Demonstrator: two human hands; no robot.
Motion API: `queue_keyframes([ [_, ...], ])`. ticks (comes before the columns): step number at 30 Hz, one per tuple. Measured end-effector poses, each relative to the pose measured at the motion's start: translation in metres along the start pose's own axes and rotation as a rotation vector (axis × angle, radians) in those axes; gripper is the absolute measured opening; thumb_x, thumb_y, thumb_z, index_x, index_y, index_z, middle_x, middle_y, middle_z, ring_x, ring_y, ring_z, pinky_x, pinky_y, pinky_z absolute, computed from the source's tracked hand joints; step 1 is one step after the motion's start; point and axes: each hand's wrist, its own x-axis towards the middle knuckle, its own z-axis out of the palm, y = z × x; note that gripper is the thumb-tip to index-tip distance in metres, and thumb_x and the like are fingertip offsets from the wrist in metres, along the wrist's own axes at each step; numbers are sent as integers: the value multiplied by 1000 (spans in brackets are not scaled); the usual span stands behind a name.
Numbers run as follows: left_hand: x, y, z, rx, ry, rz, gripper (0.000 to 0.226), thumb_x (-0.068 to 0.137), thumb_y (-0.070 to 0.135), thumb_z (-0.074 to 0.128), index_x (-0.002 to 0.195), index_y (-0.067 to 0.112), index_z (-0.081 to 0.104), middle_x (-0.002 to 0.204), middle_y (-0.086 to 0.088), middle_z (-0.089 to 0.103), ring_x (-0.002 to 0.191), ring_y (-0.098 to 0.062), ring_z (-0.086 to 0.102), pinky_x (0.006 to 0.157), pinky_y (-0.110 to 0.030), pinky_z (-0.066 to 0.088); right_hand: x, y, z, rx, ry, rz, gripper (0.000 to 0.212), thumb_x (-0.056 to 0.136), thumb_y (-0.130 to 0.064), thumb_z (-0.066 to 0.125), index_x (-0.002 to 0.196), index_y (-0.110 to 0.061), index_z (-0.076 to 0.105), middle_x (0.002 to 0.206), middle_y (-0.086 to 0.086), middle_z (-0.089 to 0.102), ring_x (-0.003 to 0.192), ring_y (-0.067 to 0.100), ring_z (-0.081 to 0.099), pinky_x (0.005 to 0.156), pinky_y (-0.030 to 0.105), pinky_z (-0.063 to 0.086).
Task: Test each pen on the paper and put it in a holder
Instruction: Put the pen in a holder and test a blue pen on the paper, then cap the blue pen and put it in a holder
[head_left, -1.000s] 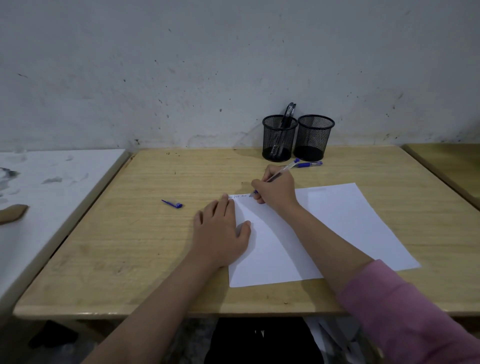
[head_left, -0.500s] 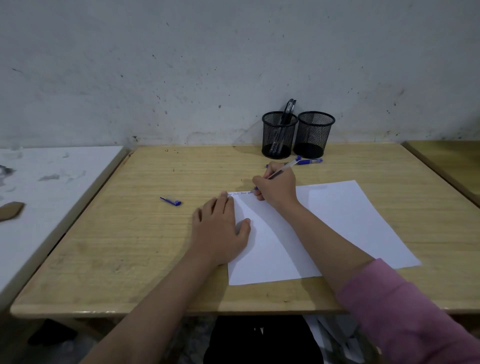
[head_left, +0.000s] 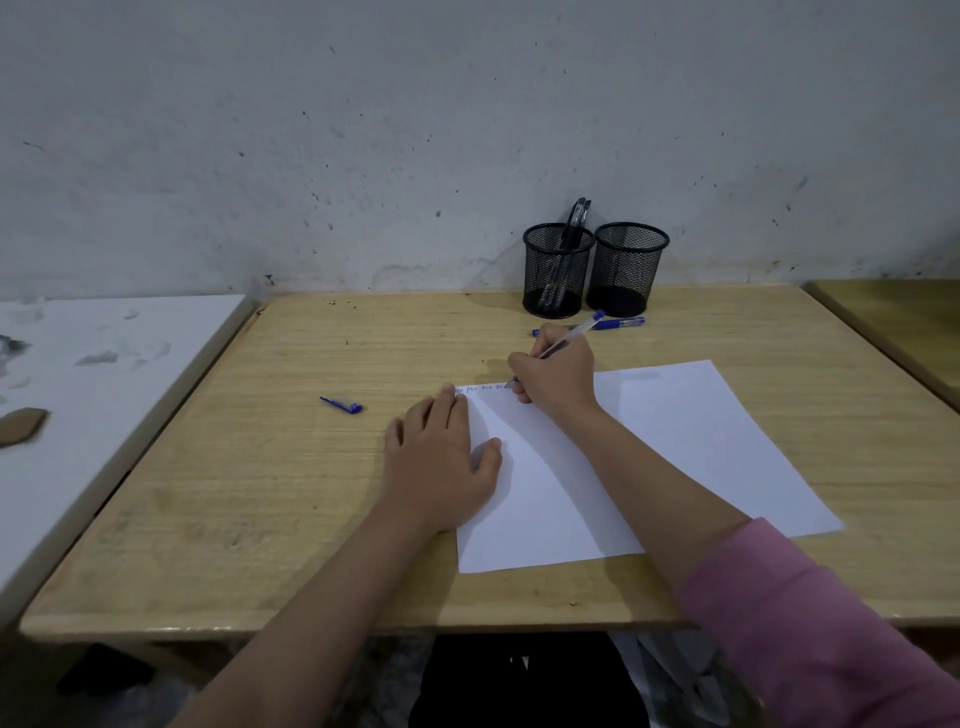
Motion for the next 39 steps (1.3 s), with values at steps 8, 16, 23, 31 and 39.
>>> queue_keyframes([
  [8, 1, -2, -2, -11, -33, -1, 71, 86, 54, 23, 145, 17, 19, 157, 2, 13, 143, -20, 13, 116, -46, 11, 1, -4, -3, 91, 66, 78, 29, 76, 3, 59, 62, -12, 39, 54, 15, 54, 35, 15, 56, 38, 23, 45],
  [16, 1, -33, -20, -176, 349, -133, 45, 80, 30, 57, 119, 6, 56, 135, -18, 48, 123, -37, 43, 101, -43, 36, -1, -16, -8, 304, 88, 202, 38, 79, -21, 76, 65, -16, 41, 59, 14, 57, 30, 10, 53, 33, 15, 38],
  [23, 8, -56, -33, -162, 338, -588, 58, 78, 49, 62, 120, 12, 49, 126, -20, 42, 116, -38, 39, 96, -50, 34, -25, -47, -17, 340, -59, 143, 21, 74, -21, 80, 74, -13, 60, 63, 0, 58, 43, 9, 53, 46, 23, 50],
  [31, -2, -56, -42, -380, 329, -392, 9, 82, 13, 58, 86, 11, 66, 93, -9, 66, 84, -29, 60, 75, -38, 51, -70, -51, -40, 186, -132, 114, 13, 87, -24, 67, 77, -16, 66, 68, 4, 62, 56, 13, 55, 50, 27, 51],
  [39, -39, -10, -81, -828, 284, -140, 12, 79, 6, 67, 85, 15, 62, 83, 3, 63, 65, -15, 62, 52, -11, 42, -103, -72, -54, 206, -195, 96, 13, 85, -24, 70, 78, -14, 66, 69, 3, 65, 58, 11, 59, 55, 25, 51],
])
